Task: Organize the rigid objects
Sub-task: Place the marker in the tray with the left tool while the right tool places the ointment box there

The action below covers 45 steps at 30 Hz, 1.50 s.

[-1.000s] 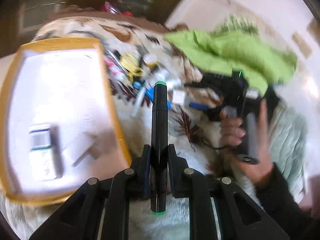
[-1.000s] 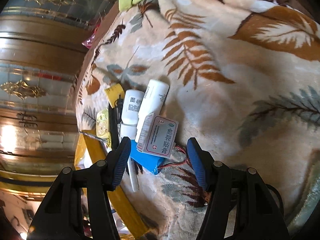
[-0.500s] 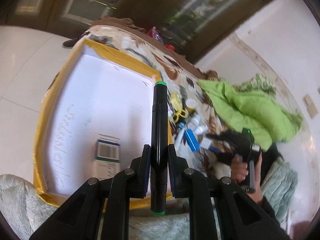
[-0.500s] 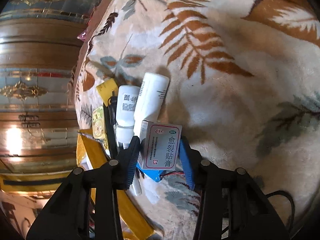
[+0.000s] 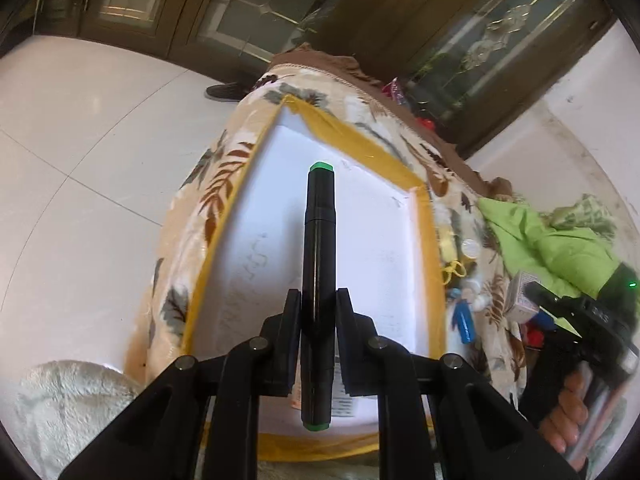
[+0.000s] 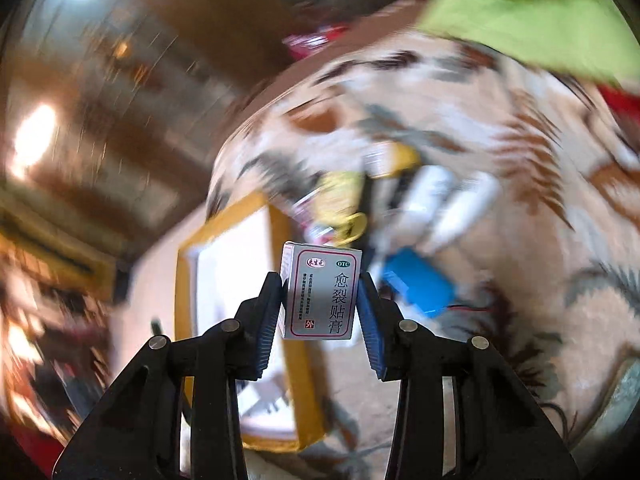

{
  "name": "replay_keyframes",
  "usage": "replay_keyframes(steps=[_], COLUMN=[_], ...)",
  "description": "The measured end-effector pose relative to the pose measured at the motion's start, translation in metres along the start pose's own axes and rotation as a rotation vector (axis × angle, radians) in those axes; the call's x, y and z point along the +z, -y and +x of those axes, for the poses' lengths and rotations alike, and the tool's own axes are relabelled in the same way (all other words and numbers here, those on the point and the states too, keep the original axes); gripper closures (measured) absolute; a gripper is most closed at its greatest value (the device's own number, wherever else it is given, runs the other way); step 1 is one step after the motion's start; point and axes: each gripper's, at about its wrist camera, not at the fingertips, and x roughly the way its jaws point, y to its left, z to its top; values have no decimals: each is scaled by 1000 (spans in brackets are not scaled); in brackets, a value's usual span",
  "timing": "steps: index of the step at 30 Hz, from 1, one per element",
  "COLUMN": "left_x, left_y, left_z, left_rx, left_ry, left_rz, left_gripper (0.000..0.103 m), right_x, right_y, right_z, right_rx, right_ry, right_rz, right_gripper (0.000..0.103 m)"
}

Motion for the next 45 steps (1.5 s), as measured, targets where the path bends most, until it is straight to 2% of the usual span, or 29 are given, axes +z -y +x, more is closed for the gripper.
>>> replay_keyframes(steps=[3,7,9,12,16,22,26,31,35,38,40,42,45], left_x=[2,0,0,0,0,-3,-3,-3,-2,-2,-2,-1,0], left_y=[-2,-2,-3,-7,-11,-10,-9,-8,-10,-12,-13,-13,-12], left_z=[2,11,17,24,26,33,36,37,38,37,35,30,24], left_rx=[49,99,126,130,126,155,173,198,215,219,211,204,178], left_ry=[11,-8,-25,-56,-70,-103,-110,-112,-117,-118,-109,-85,-57], left_rz=[17,36,46,38,23,31,38,48,36,21,9,4,-2], left_gripper=[88,88,88,88,88,87,87,87,87,79,63,54,51], right_x=[-12,-26,-33,-44,-43,-59,-65,-64,-59,-57,-55,-53,-50], right_y=[-38,-63,-75,-81,-77,-91,-93,-89,-82,-78,-77,-77,-75], right_z=[16,45,68,90,97,108,116,118,116,115,113,111,107], right_rx=[-46,-44,-83,-175,-198,-278,-318,-294,-242,-209,-193,-183,-171], right_ry=[-37,-117,-158,-203,-216,-239,-263,-282,-292,-298,-292,-288,-274], right_rz=[-112,-143,-198,-280,-290,-395,-420,-392,-330,-297,-282,-273,-261], right_gripper=[65,65,65,65,65,65,65,65,65,64,64,64,64])
